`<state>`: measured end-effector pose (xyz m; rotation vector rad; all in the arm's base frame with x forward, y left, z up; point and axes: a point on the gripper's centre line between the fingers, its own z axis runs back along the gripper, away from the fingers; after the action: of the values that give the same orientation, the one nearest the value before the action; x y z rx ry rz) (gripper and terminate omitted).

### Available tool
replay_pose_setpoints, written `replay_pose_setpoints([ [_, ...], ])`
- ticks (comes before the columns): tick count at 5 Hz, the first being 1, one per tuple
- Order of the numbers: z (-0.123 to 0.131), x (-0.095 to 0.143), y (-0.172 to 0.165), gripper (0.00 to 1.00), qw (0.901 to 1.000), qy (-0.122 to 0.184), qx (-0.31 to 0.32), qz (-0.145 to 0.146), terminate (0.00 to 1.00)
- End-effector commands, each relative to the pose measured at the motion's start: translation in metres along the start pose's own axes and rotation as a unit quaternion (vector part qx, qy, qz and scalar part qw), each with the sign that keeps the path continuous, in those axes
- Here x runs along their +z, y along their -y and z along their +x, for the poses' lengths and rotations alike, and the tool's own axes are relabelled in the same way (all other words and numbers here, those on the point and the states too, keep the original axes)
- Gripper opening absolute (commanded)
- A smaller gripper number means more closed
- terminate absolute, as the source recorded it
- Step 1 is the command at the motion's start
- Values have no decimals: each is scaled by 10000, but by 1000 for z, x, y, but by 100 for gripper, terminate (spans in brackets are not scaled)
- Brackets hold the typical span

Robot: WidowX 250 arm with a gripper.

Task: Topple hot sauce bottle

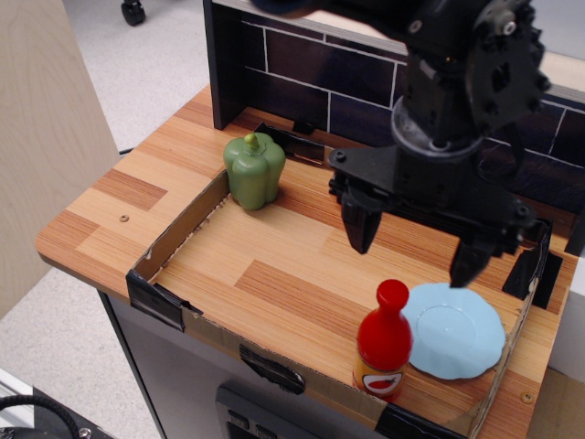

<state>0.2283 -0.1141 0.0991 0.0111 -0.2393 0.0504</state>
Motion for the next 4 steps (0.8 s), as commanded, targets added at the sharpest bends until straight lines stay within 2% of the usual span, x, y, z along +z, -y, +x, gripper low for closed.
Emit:
replay_pose_setpoints([
  [1, -8, 16, 12, 100, 9997, 2, 100, 236, 0],
  [2, -7, 9, 9, 100, 9990, -21, 182, 418, 0],
  [4, -18, 1, -2, 100, 9987, -186, 310, 371, 0],
])
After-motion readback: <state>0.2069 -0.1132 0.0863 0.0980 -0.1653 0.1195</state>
